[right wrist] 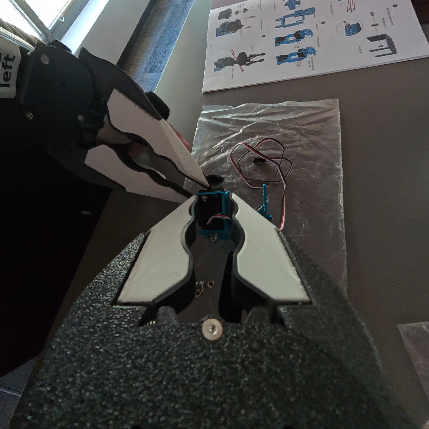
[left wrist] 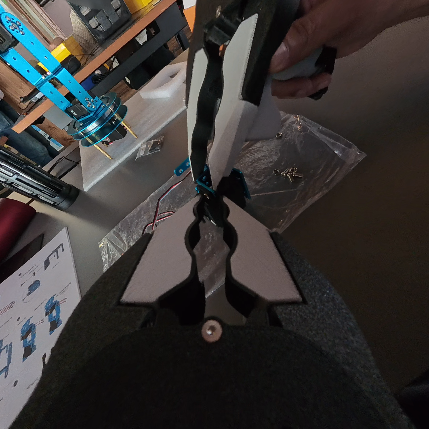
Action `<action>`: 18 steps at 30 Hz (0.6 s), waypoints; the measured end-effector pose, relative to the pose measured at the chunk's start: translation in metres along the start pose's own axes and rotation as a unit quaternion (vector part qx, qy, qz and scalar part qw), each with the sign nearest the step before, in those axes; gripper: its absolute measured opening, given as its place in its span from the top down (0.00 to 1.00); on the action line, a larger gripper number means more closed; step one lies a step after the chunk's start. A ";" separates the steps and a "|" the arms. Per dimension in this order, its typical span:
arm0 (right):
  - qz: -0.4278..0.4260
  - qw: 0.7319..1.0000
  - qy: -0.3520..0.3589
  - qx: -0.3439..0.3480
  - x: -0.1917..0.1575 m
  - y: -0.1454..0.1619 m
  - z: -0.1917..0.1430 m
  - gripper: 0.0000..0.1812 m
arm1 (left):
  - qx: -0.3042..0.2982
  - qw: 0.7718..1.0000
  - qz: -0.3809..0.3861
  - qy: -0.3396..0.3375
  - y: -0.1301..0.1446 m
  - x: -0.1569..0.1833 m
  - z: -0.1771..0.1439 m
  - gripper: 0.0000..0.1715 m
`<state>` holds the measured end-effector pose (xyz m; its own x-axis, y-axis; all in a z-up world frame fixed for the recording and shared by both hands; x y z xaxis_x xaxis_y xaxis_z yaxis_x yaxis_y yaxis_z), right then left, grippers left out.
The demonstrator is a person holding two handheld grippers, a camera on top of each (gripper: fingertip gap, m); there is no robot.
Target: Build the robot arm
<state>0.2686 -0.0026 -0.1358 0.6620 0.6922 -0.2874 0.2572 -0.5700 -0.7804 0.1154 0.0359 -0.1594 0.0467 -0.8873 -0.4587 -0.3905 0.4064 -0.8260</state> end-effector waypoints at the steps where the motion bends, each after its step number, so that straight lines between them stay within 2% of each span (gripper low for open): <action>1: -0.003 1.000 0.004 -0.005 -0.001 -0.001 0.001 0.87 | 0.000 1.000 0.001 -0.001 0.000 0.000 0.000 0.93; 5: 0.008 1.000 0.003 -0.012 -0.001 -0.002 0.001 0.87 | 0.000 1.000 0.000 0.000 0.000 0.000 0.000 0.93; 11: 0.061 0.997 -0.044 0.013 0.008 -0.001 -0.004 0.92 | 0.006 1.000 0.013 0.000 0.000 0.003 -0.001 0.93; 12: 0.053 0.998 -0.041 0.012 0.007 -0.001 -0.003 0.91 | 0.005 1.000 0.014 -0.002 0.000 0.003 -0.001 0.93; 15: 0.045 0.998 -0.052 0.007 0.003 -0.002 -0.001 0.81 | 0.002 1.000 0.002 0.004 0.000 0.001 0.000 0.93; 16: 0.042 0.998 -0.054 0.005 0.003 -0.002 -0.002 0.80 | 0.002 1.000 -0.002 0.007 0.000 0.000 0.000 0.93; 18: 0.028 0.999 -0.035 0.002 0.003 -0.002 -0.001 0.86 | 0.003 1.000 0.000 0.007 0.000 0.001 0.000 0.93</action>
<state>0.2710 0.0000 -0.1345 0.6242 0.6886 -0.3691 0.2183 -0.6073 -0.7639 0.1150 0.0353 -0.1595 0.0344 -0.8901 -0.4544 -0.3858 0.4076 -0.8277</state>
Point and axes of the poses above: each gripper's, where its closed fingertips meet, z out along the fingers, y out of its underside, x = y × z across the jaws, the point moved 10 cm from there along -z, back along the fingers, and after that the axes turned 9 degrees about -y, right-handed, at the moved point
